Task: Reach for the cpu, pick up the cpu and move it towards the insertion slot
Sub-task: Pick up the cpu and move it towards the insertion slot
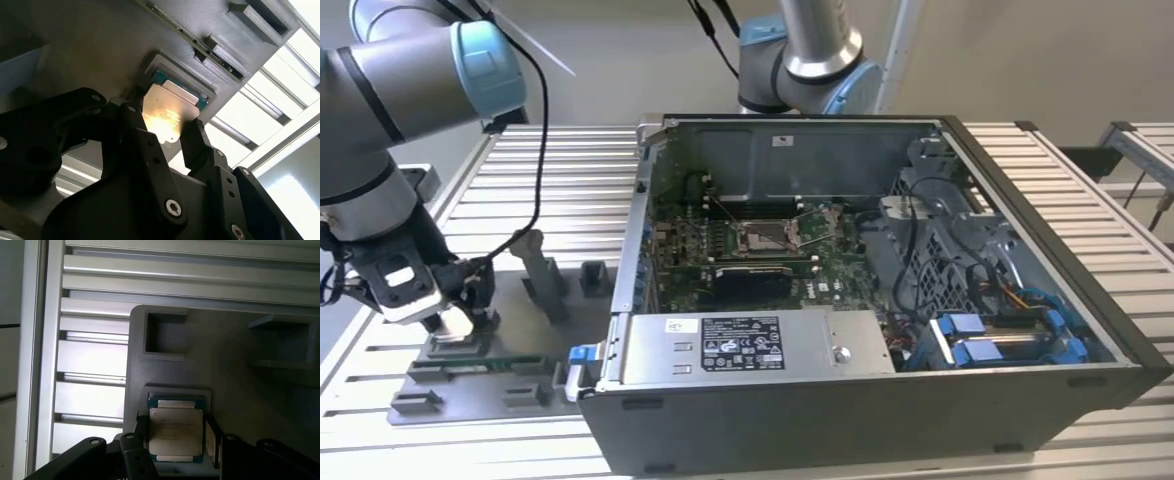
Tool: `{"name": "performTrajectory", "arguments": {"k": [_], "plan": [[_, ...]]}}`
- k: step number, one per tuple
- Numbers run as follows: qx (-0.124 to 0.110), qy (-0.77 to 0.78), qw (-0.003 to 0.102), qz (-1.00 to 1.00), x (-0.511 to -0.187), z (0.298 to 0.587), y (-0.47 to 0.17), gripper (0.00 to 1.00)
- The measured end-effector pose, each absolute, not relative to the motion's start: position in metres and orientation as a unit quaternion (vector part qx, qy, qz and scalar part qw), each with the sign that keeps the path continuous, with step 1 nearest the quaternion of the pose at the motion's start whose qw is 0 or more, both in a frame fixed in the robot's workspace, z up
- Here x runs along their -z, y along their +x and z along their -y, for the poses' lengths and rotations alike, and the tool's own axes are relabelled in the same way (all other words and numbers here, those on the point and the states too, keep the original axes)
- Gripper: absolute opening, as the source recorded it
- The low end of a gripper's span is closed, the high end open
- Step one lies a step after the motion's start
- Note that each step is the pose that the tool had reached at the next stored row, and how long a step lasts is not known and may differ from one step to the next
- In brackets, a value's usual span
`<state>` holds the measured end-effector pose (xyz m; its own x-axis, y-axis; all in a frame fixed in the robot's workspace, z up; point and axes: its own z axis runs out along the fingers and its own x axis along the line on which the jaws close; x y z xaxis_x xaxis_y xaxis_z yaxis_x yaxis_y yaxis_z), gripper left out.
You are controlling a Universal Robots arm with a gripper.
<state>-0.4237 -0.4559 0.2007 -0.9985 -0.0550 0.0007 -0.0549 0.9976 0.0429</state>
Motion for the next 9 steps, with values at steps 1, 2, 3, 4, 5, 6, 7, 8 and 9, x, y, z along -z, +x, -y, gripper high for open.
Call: {"name": "performTrajectory", "arguments": {"k": [1, 2, 3, 4, 5, 6, 7, 8, 9], "plan": [[0.021, 0.027, 0.001, 0.999, -0.203, 0.456, -0.424, 0.00], [0.021, 0.027, 0.001, 0.999, -0.205, 0.456, -0.424, 0.00], [0.021, 0.027, 0.001, 0.999, -0.206, 0.456, -0.424, 0.00], [0.021, 0.027, 0.001, 0.999, -0.208, 0.456, -0.424, 0.00], [0.021, 0.027, 0.001, 0.999, -0.211, 0.456, -0.424, 0.00], [0.021, 0.027, 0.001, 0.999, -0.213, 0.456, -0.424, 0.00], [0.021, 0.027, 0.001, 0.999, -0.216, 0.456, -0.424, 0.00], [0.021, 0.027, 0.001, 0.999, -0.219, 0.456, -0.424, 0.00], [0.021, 0.027, 0.001, 0.999, -0.222, 0.456, -0.424, 0.00]]}}
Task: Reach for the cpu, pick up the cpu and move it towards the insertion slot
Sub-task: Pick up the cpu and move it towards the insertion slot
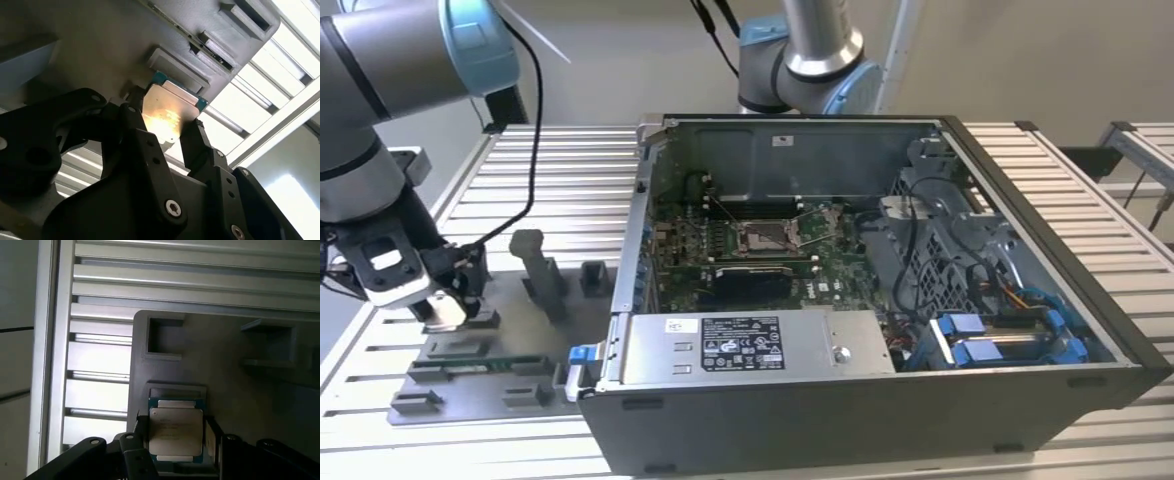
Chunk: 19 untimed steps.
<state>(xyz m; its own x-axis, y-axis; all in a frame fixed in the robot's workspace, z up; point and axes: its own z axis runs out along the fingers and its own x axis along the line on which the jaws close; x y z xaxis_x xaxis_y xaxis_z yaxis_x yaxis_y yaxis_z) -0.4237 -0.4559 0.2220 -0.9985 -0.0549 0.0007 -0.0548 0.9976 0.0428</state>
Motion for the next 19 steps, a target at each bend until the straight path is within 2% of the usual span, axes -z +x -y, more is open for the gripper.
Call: {"name": "performTrajectory", "arguments": {"k": [19], "plan": [[0.021, 0.027, 0.001, 0.999, -0.275, 0.456, -0.424, 0.00]]}}
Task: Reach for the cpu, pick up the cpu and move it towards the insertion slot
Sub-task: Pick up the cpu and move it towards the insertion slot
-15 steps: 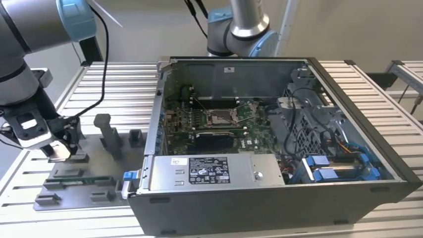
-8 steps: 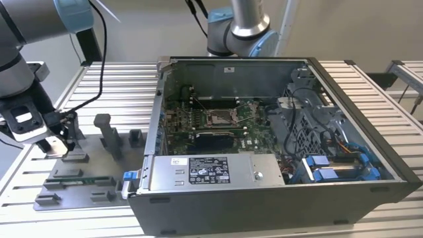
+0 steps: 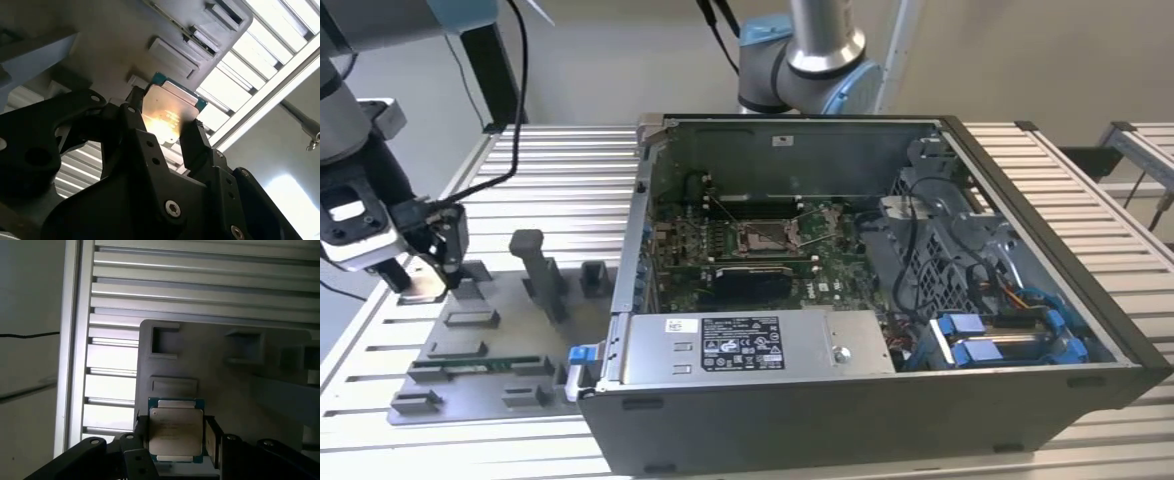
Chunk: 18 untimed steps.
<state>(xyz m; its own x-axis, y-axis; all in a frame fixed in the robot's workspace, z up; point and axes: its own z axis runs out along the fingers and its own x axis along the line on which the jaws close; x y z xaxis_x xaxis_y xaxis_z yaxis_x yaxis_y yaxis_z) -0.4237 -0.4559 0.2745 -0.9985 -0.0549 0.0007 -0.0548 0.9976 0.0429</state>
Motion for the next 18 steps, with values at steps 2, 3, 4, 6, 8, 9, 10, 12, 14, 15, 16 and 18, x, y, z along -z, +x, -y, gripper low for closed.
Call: {"name": "performTrajectory", "arguments": {"k": [2, 3, 4, 6, 8, 9, 10, 12, 14, 15, 16, 18], "plan": [[0.022, 0.027, 0.001, 0.999, -0.281, 0.456, -0.424, 0.00], [0.021, 0.027, 0.001, 0.999, -0.283, 0.456, -0.424, 0.00], [0.021, 0.027, 0.001, 0.999, -0.286, 0.456, -0.424, 0.00], [0.021, 0.027, 0.001, 0.999, -0.292, 0.456, -0.424, 0.00], [0.022, 0.027, 0.001, 0.999, -0.298, 0.456, -0.424, 0.00], [0.021, 0.027, 0.001, 0.999, -0.300, 0.456, -0.424, 0.00], [0.021, 0.027, 0.001, 0.999, -0.303, 0.456, -0.424, 0.00], [0.022, 0.027, 0.001, 0.999, -0.308, 0.456, -0.424, 0.00], [0.021, 0.027, 0.001, 0.999, -0.312, 0.456, -0.424, 0.00], [0.021, 0.027, 0.001, 0.999, -0.315, 0.456, -0.424, 0.00], [0.022, 0.027, 0.001, 0.999, -0.318, 0.456, -0.424, 0.00], [0.021, 0.027, 0.001, 0.999, -0.325, 0.456, -0.424, 0.00]]}}
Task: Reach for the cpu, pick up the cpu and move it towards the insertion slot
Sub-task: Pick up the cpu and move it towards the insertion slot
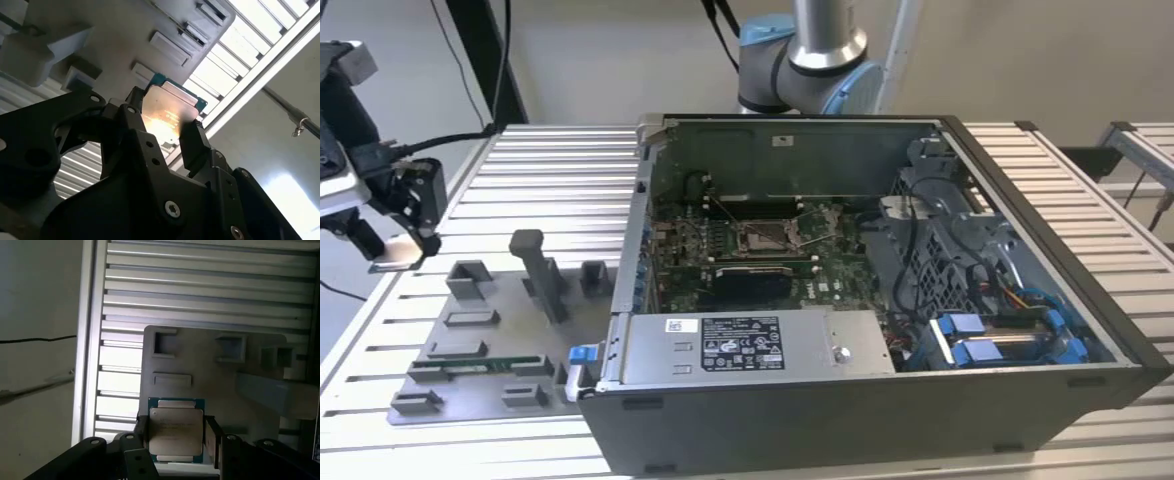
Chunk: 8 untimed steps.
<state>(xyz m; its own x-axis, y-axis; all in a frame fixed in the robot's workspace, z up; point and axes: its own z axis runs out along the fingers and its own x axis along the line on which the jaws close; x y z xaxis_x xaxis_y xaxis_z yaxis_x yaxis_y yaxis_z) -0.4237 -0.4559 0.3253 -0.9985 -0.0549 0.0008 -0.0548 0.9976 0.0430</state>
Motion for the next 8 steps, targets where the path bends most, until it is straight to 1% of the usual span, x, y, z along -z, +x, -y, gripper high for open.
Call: {"name": "performTrajectory", "arguments": {"k": [8], "plan": [[0.021, 0.027, 0.001, 0.999, -0.355, 0.456, -0.424, 0.00]]}}
